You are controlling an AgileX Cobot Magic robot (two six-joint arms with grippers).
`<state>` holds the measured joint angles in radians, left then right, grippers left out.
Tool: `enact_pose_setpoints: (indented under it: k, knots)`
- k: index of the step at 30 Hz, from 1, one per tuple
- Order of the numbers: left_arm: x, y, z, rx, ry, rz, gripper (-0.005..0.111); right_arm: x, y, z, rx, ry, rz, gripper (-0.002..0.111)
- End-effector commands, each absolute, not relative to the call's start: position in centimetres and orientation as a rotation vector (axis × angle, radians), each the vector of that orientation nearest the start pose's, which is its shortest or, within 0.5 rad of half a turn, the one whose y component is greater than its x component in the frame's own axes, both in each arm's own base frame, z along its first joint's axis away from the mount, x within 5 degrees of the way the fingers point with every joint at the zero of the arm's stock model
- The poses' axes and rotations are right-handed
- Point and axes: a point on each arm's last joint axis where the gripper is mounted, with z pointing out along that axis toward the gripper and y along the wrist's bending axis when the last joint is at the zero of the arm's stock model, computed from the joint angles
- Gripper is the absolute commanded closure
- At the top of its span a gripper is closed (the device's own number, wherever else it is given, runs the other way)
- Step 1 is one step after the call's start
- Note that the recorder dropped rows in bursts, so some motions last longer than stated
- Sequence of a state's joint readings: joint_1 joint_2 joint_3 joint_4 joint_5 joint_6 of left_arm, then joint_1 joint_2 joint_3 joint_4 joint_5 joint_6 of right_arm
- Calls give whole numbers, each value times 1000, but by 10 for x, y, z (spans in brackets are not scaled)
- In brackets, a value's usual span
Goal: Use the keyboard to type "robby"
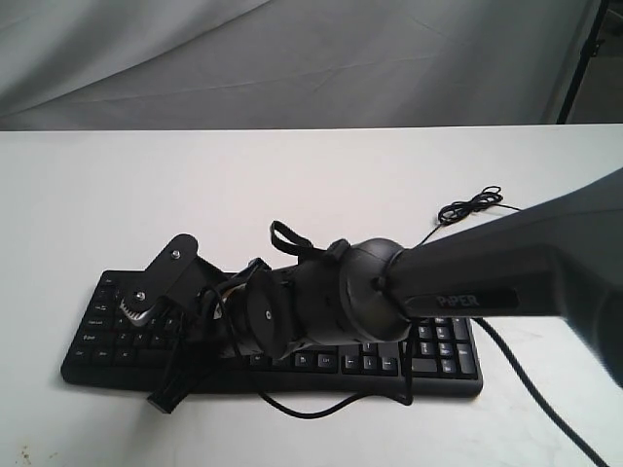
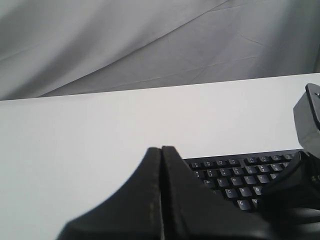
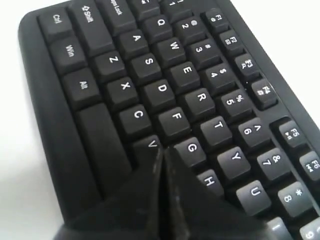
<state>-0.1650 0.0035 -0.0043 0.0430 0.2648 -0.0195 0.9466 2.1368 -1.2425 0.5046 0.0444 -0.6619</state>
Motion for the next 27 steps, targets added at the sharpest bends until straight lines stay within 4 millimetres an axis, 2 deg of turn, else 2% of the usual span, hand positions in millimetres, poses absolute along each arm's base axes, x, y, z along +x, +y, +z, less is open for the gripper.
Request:
enact_pose_setpoints:
  k: [1, 8, 12, 19, 23, 27]
  knots:
    - [55, -8, 190, 161, 1734, -98, 107, 255, 352, 119, -1299, 2036, 374, 108]
    - [55, -8, 190, 161, 1734, -98, 107, 259, 349, 123, -1292, 2034, 370, 108]
    - [55, -8, 190, 161, 1734, -98, 107, 259, 349, 109, -1315, 2060, 357, 108]
    - [55, -8, 190, 161, 1734, -98, 107, 259, 349, 108, -1316, 2062, 357, 108]
    - [55, -8, 190, 161, 1734, -98, 107, 259, 349, 121, -1302, 2038, 367, 108]
    - [55, -8, 190, 161, 1734, -98, 107, 259, 348, 144, -1272, 1994, 384, 108]
